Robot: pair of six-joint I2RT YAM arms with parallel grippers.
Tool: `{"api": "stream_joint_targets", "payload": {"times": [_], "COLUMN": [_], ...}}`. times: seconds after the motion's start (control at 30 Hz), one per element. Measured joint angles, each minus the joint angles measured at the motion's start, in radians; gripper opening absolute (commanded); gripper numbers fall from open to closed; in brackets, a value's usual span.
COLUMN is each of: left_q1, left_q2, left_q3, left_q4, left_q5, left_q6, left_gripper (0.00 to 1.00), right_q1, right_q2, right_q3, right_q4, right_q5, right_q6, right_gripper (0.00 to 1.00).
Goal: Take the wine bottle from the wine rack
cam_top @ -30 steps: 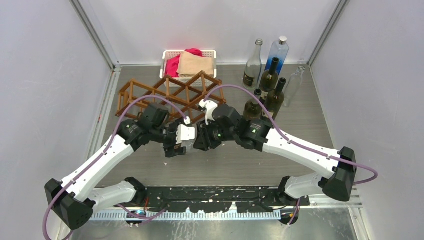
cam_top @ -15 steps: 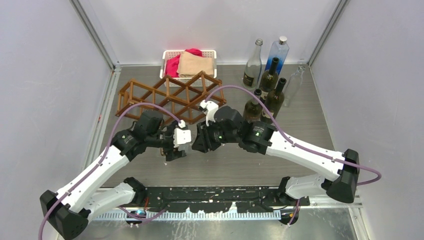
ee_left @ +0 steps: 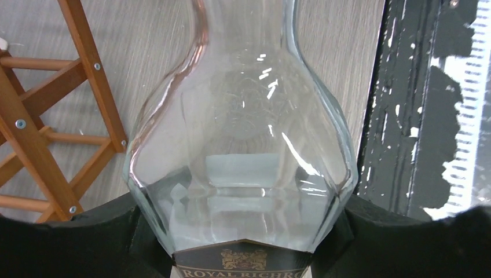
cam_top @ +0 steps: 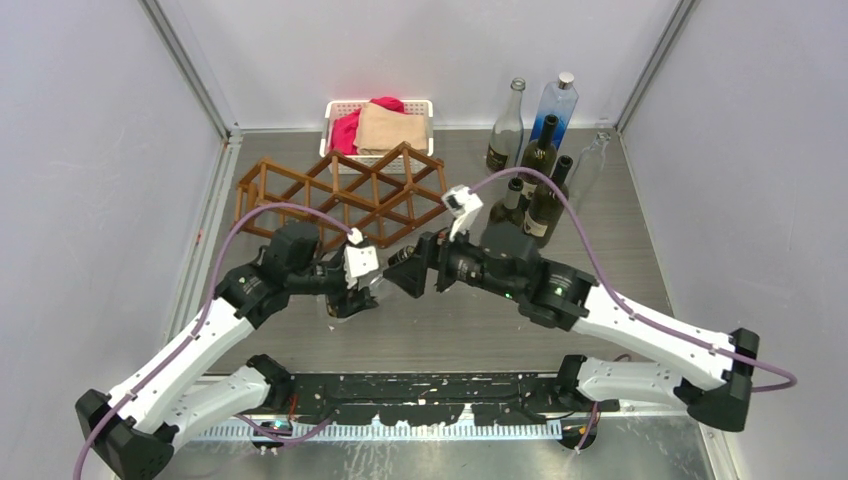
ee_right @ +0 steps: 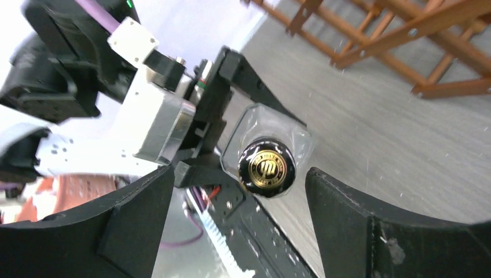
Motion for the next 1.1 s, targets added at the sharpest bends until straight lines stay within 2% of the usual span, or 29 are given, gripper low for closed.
{"api": "stream_joint_targets", "payload": {"times": [0.17,0.33,0.6,0.73,0.87,0.9,0.93,1.0,1.03,1.1], "left_q1": [0.0,0.0,0.0,0.0,0.0,0.001,0.003,0.006,0.006,0.006], "left_q2": [0.05,0.077,0.097,0.106,0.125,0.131,0.134,0.136,0.137,0.151], "left_q3": [0.043,0.081,0.15,0.175,0.193,0.2,0.201,0.201,0.201,0.228], "left_q4": [0.016,0.04,0.085,0.091,0.086,0.076,0.07,0.063,0.058,0.026], "left_q5": [0.01,0.029,0.054,0.055,0.054,0.054,0.052,0.037,0.028,0.013], "left_q6": [-0.105,-0.2,-0.315,-0.336,-0.337,-0.34,-0.337,-0.338,-0.339,-0.336], "left_gripper": [0.0,0.0,0.0,0.0,0.0,0.04,0.19,0.84,0.98,1.0], "right_q1": [0.003,0.003,0.003,0.003,0.001,-0.002,-0.003,-0.002,-0.002,-0.001], "right_q2": [-0.124,-0.111,0.0,0.056,0.099,0.108,0.121,0.151,0.165,0.192], "right_q3": [-0.094,-0.077,0.01,0.075,0.124,0.135,0.154,0.197,0.218,0.253], "right_q4": [0.148,0.196,0.191,0.189,0.174,0.161,0.142,0.103,0.079,0.028], "right_q5": [0.159,0.23,0.314,0.329,0.339,0.339,0.34,0.337,0.335,0.33], "right_q6": [0.05,0.047,0.0,-0.027,-0.061,-0.067,-0.068,-0.083,-0.09,-0.108], "right_gripper": [0.94,0.87,0.64,0.47,0.24,0.17,0.11,0.01,0.01,0.01]}}
